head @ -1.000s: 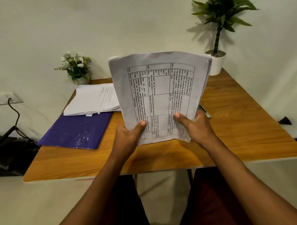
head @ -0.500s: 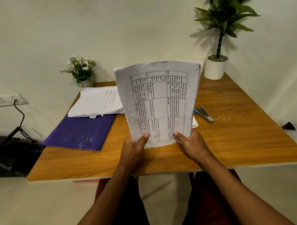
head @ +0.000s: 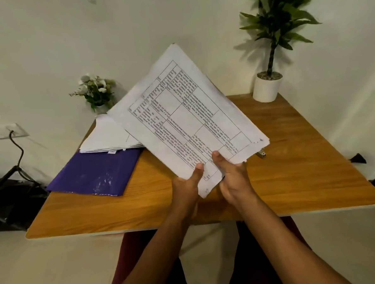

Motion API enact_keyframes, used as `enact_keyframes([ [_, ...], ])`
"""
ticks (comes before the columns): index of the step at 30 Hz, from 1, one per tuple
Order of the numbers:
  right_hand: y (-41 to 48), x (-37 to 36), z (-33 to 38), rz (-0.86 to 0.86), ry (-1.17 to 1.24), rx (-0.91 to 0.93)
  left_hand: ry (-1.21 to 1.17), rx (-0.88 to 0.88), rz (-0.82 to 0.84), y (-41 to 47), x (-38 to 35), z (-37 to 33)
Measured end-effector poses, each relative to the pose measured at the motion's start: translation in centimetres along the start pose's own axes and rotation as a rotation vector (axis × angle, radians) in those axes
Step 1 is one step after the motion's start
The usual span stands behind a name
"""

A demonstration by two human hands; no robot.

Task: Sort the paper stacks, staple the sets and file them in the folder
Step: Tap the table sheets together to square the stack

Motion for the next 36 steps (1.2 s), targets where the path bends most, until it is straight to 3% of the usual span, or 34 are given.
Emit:
enact_keyframes([
  [4,0.9,1.9,3.1,0.032,-0.146,0.066,0.029,0.003,-0.042,1.9,3.8,-3.8],
  [7,1.1,3.9,5.9,0.038,-0.297,0.080,0.095,-0.113,-0.085,3.9,7.9,-8.9],
  [13,1.5,4.2,8.5,0.177,-0.655,0.155,0.458,-0.171,0.233,4.7,8.4,-13.0],
  [19,1.8,3.9,8.9,0.171,-0.659,0.227,0.329,-0.276,0.194,4.0,7.8,-12.2],
  [24,1.0,6.1,4.5,0.143,-0.692,0.127,0.410,-0.130,0.129,1.5,8.9,-6.1],
  [36,1.1,7.5,2.5,0.081,-0.741,0.100,0.507,-0.141,0.105,1.4,9.4,-4.3],
])
Point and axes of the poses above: each hand's wrist, its own y-axis towards the middle knuckle, its own x-axis out of the back of the hand, z = x × y, the point moved 5 cm from there along y, towards the middle knuckle, and after that the axes turned 2 degrees about -x, right-handed, at the moved point
